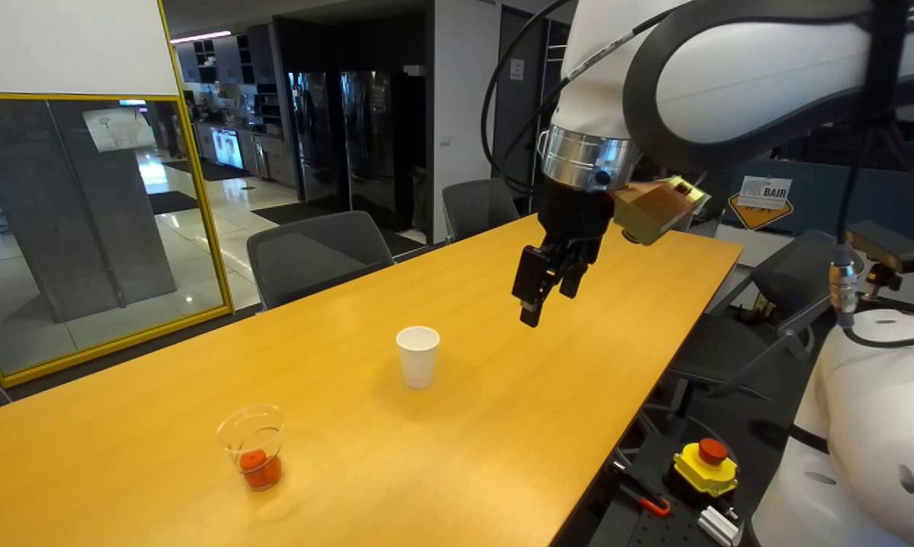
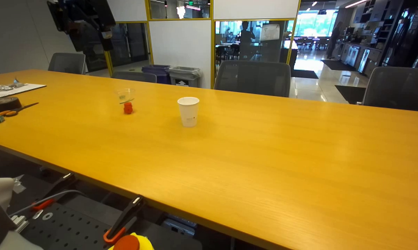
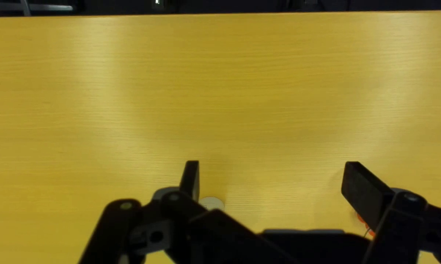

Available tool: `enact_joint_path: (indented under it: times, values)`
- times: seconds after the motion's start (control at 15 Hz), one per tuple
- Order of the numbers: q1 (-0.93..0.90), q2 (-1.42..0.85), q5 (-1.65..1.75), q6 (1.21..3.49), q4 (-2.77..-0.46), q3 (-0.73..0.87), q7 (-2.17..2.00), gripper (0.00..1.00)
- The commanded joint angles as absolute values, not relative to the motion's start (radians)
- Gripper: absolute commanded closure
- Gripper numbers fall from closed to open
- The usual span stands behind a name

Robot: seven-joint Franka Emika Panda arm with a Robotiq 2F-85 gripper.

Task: Divide the rings and put some in the white cup and some in the clear cup

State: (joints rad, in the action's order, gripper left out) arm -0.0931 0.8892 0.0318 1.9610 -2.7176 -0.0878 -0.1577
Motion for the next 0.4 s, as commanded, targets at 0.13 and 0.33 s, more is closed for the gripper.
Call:
enact_joint_path:
  times: [0.13,0.33]
  values:
    - [-0.073,0.933,0.022,1.939,-2.735,-0.098,-0.148,0.00]
    - [-0.072,0.941,0.022,1.937,-2.740,-0.098,-0.148,0.00]
